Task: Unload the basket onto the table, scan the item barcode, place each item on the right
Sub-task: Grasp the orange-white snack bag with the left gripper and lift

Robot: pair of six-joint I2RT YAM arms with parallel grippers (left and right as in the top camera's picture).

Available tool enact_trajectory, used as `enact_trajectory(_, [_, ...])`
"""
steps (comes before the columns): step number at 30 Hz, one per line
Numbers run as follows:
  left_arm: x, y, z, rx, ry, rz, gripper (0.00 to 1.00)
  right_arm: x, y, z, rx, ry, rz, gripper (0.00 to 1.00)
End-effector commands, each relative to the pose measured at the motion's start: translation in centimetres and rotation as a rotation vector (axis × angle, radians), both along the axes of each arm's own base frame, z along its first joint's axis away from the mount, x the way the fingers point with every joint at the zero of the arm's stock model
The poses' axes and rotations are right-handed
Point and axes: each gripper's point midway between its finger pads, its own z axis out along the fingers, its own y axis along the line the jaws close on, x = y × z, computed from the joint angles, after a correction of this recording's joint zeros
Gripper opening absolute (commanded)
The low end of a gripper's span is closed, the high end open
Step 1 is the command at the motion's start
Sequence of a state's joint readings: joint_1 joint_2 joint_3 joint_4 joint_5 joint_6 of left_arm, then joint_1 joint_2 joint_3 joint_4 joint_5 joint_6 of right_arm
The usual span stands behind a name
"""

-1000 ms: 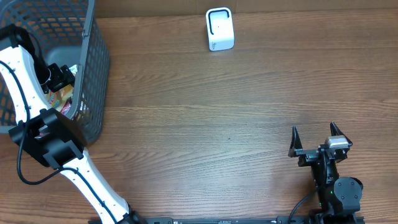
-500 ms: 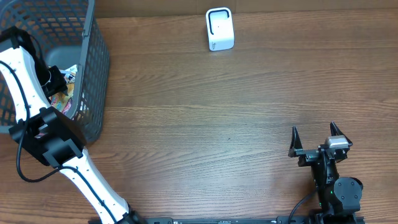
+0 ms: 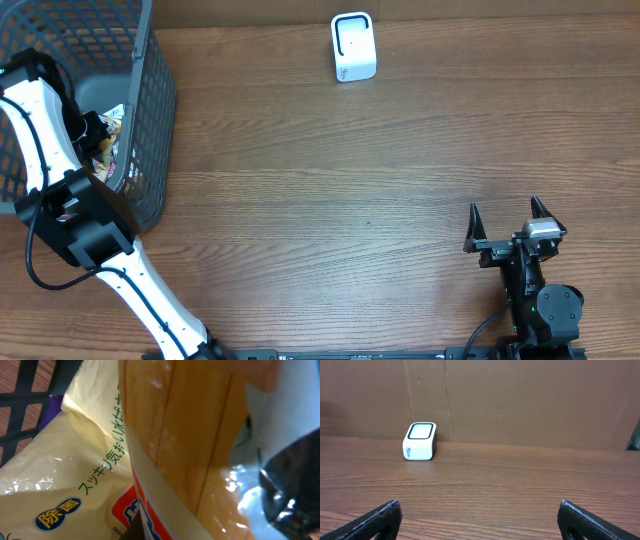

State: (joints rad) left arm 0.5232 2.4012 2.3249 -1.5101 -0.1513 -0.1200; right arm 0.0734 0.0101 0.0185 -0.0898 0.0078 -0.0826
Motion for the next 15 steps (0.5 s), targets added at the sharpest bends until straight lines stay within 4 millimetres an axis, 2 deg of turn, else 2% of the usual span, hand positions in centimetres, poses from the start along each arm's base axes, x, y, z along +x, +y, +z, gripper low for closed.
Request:
enact_trajectory(1, [-0.2, -0.9, -1.2, -0.049, 0.029, 0.004, 0.04, 0.0, -0.1, -0.2, -0.004, -0.004, -0.008, 1.0])
enact_trajectory(4, [0.9, -0.7, 1.5, -0.029, -0.044, 0.003, 0.04, 0.0, -0.1, -0.2, -0.004, -0.004, -0.008, 1.0])
enact_trajectory(7, [2.8, -1.0, 6.9, -0.018, -0.211, -0.005, 0.04, 0.0, -0.1, -0.2, -0.004, -0.004, -0.008, 1.0])
enact_trajectory(9, [3.8, -1.6, 12.1, 0.004, -0.364, -0.022, 0.04, 0.0, -0.1, -0.2, -0.004, -0.004, -0.008, 1.0])
enact_trajectory(10, [4.0, -1.7, 13.5, 0.012, -0.406, -0.028, 0.04, 0.0, -0.1, -0.2, -0.004, -0.004, -0.008, 1.0])
enact_trajectory(11, [4.1, -2.0, 15.9, 0.031, -0.473, -0.038, 0.04, 0.0, -0.1, -0.2, -0.004, -0.004, -0.008, 1.0])
enact_trajectory(12, [4.1, -2.2, 17.9, 0.052, -0.524, -0.046, 0.04, 0.0, -0.1, -0.2, -0.004, -0.004, -0.008, 1.0])
enact_trajectory(14, [3.2, -2.9, 23.5, 0.12, -0.656, -0.057, 0.04, 0.0, -0.1, -0.2, -0.004, -0.004, -0.008, 1.0])
enact_trajectory(15, [2.6, -3.3, 25.5, 0.139, -0.702, -0.065, 0.04, 0.0, -0.1, -0.2, -0.004, -0.004, -0.008, 1.0])
